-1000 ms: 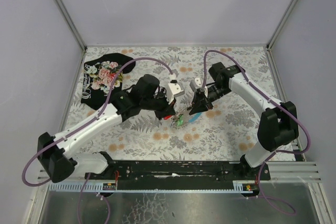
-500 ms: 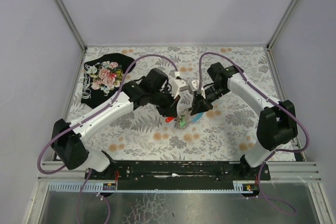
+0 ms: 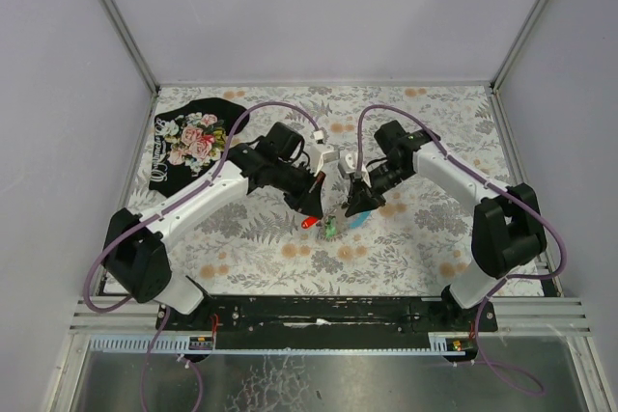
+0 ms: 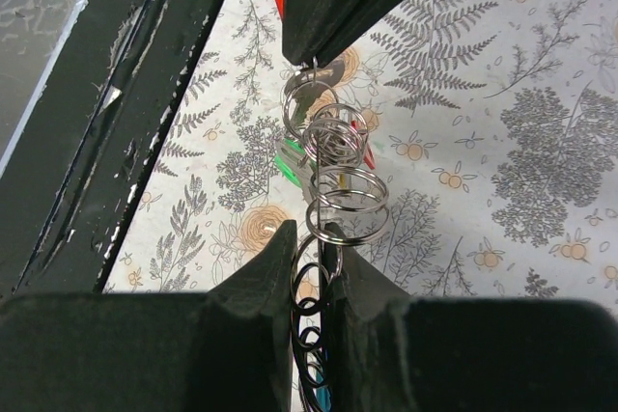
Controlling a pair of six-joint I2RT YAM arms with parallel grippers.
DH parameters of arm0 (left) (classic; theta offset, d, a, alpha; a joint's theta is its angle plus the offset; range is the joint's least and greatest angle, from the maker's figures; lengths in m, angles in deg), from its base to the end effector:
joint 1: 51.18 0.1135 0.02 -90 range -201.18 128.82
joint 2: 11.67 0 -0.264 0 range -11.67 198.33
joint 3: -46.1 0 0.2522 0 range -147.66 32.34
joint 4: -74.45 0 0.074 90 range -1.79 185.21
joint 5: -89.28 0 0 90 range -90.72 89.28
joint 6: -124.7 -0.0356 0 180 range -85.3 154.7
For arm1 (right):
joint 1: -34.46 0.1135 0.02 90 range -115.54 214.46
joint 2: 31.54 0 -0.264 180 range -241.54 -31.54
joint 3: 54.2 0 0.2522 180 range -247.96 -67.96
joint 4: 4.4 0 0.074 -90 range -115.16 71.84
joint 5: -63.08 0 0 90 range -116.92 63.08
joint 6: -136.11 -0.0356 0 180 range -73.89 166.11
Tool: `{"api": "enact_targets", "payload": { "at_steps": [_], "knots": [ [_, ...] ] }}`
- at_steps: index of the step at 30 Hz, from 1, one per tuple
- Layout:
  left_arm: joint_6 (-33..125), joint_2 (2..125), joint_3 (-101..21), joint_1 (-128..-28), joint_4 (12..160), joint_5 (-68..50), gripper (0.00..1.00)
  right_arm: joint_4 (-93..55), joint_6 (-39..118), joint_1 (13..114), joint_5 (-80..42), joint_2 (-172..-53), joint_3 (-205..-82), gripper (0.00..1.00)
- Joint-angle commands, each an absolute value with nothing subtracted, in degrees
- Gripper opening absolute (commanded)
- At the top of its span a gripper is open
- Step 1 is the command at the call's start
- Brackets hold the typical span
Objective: Remove the keys from the keyring
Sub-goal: Pick up the key from the keyring.
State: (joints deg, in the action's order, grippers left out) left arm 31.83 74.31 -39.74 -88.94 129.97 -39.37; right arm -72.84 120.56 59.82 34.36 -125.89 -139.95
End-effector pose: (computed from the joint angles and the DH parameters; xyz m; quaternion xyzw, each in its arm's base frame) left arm 0.2323 -0.2081 0.2922 0.4046 0.8116 -0.3851 0.1710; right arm 0.2666 0.1609 0.2502 -0.6910 0.5066 0.4203 0.2987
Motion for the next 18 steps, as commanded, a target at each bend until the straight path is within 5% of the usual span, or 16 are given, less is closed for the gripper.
{"api": "enact_targets", "payload": {
  "at_steps": [1, 18],
  "knots": [
    [34.8, 74.9, -39.0, -88.3, 131.2, -44.3, 0.0, -69.2, 119.5, 60.2, 34.0, -123.1, -138.3, 0.13],
    [35.2, 75.2, -38.6, -88.2, 124.5, -39.2, 0.0, -68.3, 113.4, 56.1, 40.1, -124.1, -138.2, 0.4]
  ]
}}
